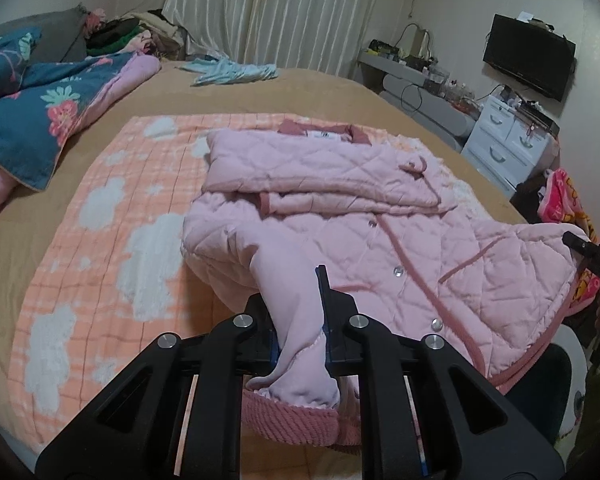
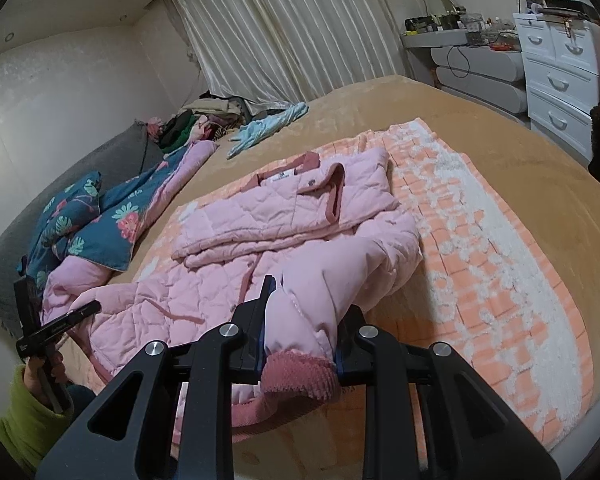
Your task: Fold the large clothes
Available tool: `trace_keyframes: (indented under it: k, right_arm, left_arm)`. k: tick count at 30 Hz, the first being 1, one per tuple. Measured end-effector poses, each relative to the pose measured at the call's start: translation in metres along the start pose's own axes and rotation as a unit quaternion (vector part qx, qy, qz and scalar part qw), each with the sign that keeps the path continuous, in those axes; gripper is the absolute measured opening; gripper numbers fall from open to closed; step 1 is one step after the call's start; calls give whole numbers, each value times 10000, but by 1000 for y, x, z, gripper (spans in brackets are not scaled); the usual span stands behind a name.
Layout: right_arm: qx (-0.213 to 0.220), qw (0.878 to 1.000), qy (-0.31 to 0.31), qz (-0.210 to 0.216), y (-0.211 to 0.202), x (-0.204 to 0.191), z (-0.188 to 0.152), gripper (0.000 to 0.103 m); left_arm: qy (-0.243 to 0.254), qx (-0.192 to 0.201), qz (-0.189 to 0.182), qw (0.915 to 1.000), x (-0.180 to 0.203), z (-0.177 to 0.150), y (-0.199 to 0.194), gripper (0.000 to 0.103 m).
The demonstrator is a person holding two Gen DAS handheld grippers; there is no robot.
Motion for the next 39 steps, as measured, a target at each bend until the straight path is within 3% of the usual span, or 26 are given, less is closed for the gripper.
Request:
trace_keyframes:
  k: [20,39]
  right_arm:
    - [258,9988,405,38,27,18,85,21]
    - [108,9962,817,-264,91,44,148,21]
  left_arm:
    - [-249,487,194,9983,-19,98,24,7]
    - [-469,511,638,9955,-47,160,74,7]
Point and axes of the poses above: each gripper's, at about its wrist camera, not at the fingertips, and y roughly the way its jaws point, x to its right, z to its top, the point moved 10 cm from there along y, roughly the way its jaws point, and after that the axes turned 1 degree about x, right-handed, at the moved point
